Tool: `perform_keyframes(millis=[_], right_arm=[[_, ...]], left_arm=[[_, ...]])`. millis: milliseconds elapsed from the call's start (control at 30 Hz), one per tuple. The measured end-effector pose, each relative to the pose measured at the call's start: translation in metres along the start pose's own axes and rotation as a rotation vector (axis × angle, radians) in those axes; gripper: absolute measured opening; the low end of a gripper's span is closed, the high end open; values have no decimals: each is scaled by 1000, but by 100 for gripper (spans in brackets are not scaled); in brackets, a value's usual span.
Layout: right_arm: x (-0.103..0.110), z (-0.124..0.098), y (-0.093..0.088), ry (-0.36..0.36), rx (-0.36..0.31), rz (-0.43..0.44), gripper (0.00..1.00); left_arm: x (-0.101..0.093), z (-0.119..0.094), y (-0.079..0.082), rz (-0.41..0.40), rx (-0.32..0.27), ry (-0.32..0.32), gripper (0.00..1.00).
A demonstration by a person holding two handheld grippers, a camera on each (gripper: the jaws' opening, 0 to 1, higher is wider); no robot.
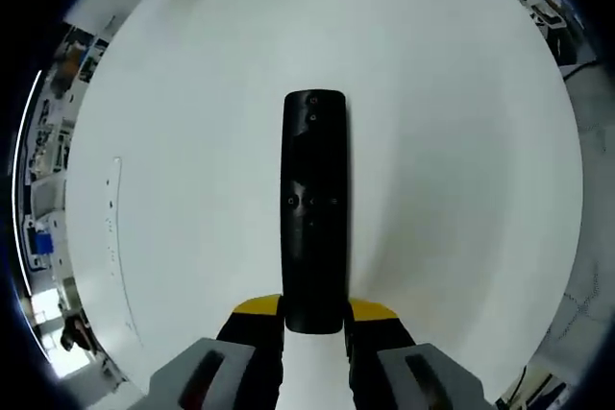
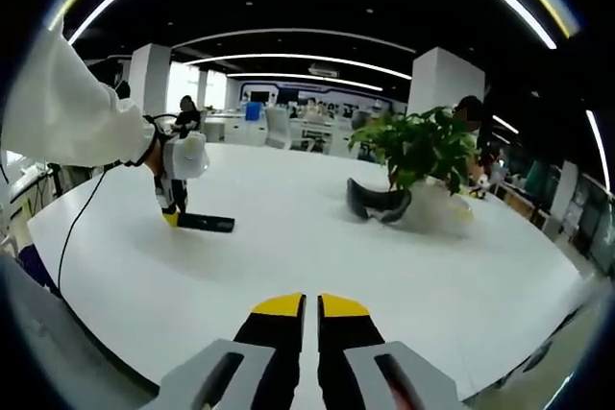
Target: Press the specified remote control buttons in sequence, fully releasing each button before pressing the next.
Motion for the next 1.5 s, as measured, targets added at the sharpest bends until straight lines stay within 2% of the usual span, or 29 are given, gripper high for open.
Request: perform_keyframes(millis=[167,567,700,1133,1300,1400,1500], right_arm=[[0,-1,1,-2,-7,0,2],[1,0,0,7,-3,-3,0],[0,0,0,6,-7,-1,0],[-1,0,1,1,-17,4,0],[-1,0,2,-3,-20,-9,0],[-2,0,2,-4,-20,-5,0],[-2,-1,2,-9,-23,-5,0]], left_arm=[[-7,0,-3,0,-6,15,23],[-25,-2,-8,-28,-10,4,23],[-30,-3,-11,-62,-30,0,23],[-60,-7,-16,-74,-69,-20,23],[-65,-8,-16,-86,-85,-18,23],[-71,-8,-17,-109,-88,-42,23],[-77,-9,-18,-96,-97,-40,23]])
Point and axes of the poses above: the point that each gripper's makers call its tool centre point, and the gripper's own axes: z roughly forward along the fingers, x roughly to its left, y roughly out of its top, the point moved 2 cm from there along -z, roughly backward along the fingers, and after that the axes turned 11 degrees about -z, right-handed, at the moved point
